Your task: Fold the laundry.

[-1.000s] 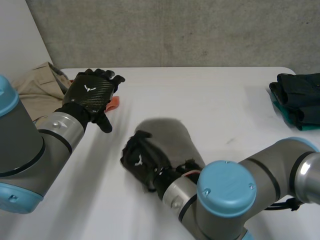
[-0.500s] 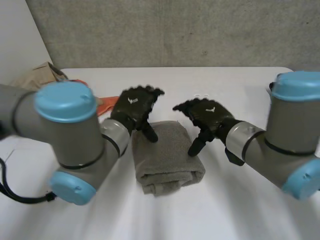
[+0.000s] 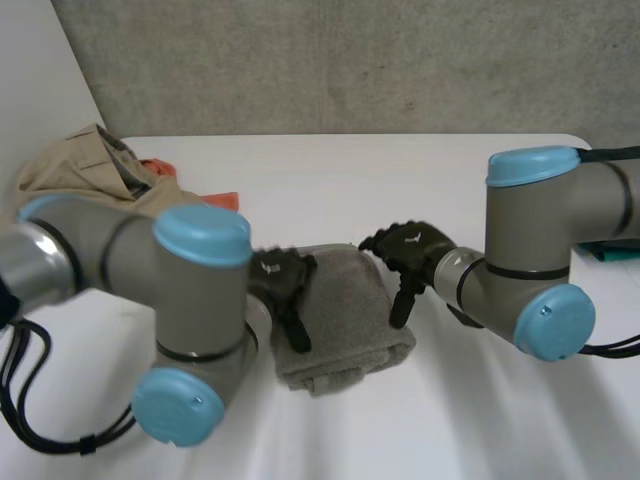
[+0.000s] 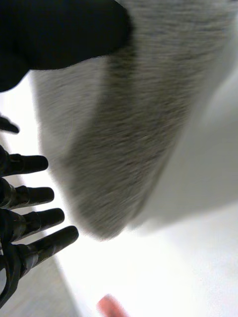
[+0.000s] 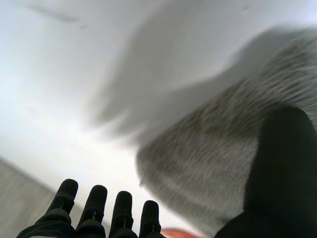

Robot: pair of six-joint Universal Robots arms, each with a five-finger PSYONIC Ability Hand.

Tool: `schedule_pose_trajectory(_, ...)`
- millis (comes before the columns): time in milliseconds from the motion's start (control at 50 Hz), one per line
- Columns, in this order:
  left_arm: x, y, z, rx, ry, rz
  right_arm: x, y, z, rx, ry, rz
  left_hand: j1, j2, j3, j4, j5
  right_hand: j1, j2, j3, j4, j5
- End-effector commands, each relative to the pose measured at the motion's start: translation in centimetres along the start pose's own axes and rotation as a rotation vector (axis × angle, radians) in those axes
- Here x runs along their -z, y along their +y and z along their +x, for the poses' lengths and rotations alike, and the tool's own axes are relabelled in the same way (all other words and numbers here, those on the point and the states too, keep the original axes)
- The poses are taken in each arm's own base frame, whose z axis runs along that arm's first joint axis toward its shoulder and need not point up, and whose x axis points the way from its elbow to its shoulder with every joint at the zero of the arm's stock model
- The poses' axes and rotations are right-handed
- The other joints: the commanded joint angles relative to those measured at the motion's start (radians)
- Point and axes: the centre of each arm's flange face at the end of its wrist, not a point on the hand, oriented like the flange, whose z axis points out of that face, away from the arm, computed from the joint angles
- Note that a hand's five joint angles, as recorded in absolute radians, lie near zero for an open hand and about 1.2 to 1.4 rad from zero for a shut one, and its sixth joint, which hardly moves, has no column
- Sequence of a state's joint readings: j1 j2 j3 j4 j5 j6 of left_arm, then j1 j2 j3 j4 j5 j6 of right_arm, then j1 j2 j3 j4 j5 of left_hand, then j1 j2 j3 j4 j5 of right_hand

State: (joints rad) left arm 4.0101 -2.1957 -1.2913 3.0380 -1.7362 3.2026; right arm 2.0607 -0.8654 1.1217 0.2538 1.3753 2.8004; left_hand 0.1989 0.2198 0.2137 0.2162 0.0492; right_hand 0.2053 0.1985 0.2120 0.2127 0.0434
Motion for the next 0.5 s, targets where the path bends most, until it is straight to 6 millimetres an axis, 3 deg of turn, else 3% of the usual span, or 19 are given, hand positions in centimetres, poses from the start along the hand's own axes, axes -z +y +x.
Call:
schedule_pose_trajectory(20,2.5,-7.1,-2.2,0.042,0.006,0.217,3.3,-1.6,-1.5,0.063,0.038,0.191,0.012,-0.009,-0.003,-0.006,-0.013,-0.031,-0.024,-0.037,-0.038,-0.043)
schedule_pose_trajectory(100,4.0,-10.4,-2.5,0.033,0.155,0.331,5.2,-0.3,-3.8,0.129,0.027,0.271,0.015,-0.006,0.000,-0.003,-0.010,-0.031,-0.024,-0.037,-0.038,-0.043)
schedule_pose_trajectory(240,4.8,-11.8,-2.0,-0.010,0.435,0.386,6.6,5.5,-8.0,0.287,-0.044,0.307,0.026,0.005,0.011,0.009,0.001,-0.031,-0.024,-0.037,-0.038,-0.043)
schedule_pose_trajectory(340,5.1,-12.1,-2.4,-0.023,0.559,0.388,6.4,6.8,-9.1,0.347,-0.062,0.346,0.026,0.005,0.012,0.009,0.002,-0.031,-0.024,-0.037,-0.038,-0.043)
schedule_pose_trajectory(500,5.1,-12.5,-2.3,-0.024,0.569,0.381,4.2,7.4,-9.0,0.362,-0.051,0.354,0.023,0.003,0.009,0.006,-0.001,-0.031,-0.024,-0.037,-0.038,-0.043)
